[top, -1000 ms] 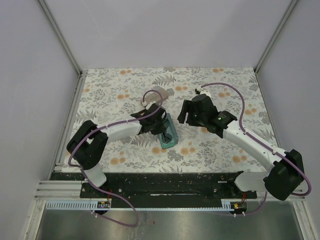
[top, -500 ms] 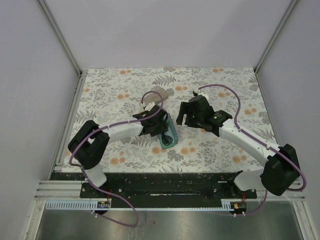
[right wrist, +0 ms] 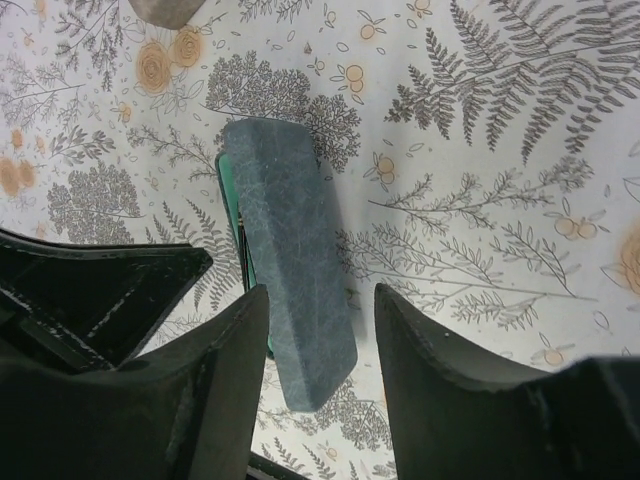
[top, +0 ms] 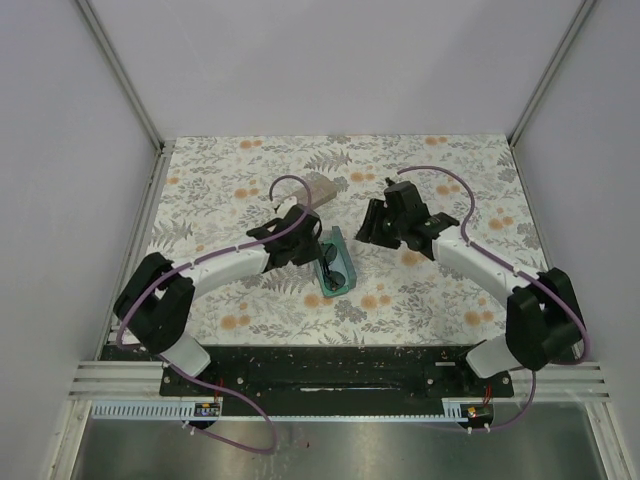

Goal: Organize the sunglasses

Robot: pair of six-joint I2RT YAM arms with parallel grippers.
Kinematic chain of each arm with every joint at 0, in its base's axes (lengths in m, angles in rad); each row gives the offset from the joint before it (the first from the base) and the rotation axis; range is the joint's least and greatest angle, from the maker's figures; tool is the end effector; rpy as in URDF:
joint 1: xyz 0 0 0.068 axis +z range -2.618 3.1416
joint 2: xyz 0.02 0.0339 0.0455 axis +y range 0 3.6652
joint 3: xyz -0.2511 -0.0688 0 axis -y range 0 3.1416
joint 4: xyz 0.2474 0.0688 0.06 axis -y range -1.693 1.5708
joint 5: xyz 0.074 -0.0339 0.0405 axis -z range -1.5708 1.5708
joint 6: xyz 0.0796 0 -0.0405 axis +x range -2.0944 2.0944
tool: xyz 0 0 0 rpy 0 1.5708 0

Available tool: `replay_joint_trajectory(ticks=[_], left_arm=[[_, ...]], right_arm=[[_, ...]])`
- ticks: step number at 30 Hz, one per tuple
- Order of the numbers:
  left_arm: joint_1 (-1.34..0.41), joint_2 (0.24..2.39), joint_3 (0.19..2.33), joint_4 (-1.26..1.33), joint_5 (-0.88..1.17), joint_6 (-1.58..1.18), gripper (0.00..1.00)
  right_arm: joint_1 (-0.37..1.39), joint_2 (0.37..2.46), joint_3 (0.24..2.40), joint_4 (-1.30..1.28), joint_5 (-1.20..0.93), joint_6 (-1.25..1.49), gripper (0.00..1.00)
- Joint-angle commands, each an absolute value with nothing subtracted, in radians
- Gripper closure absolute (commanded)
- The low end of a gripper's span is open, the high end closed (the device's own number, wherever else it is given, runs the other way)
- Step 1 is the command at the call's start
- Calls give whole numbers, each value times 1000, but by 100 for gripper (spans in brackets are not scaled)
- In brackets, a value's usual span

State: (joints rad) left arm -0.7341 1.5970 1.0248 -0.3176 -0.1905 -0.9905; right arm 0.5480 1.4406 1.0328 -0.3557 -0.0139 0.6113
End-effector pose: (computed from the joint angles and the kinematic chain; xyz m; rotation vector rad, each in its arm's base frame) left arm 0.2795 -0.2319 0.1628 -0.4052 2.4788 -0.5193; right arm 0.2975 0.1829 0.2132 0.0691 2.4100 0.5780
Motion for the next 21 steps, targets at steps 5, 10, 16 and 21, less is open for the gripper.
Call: replay_joint_trajectory(ticks=[5, 10, 16, 21], left_arm=[[-624, 1558, 914, -186, -60, -931, 84], [-612, 1618, 916, -144, -9, -919, 87], [-607, 1690, 931, -120, -5, -913, 97], [-607, 1724, 917, -97, -5, -919, 100]], right_arm=[[517, 1595, 1029, -189, -296, 580, 54], [518, 1654, 1023, -144, -371, 587, 61], [518, 1674, 1009, -123, -405, 592, 72], [518, 1689, 1006, -121, -419, 586, 85]])
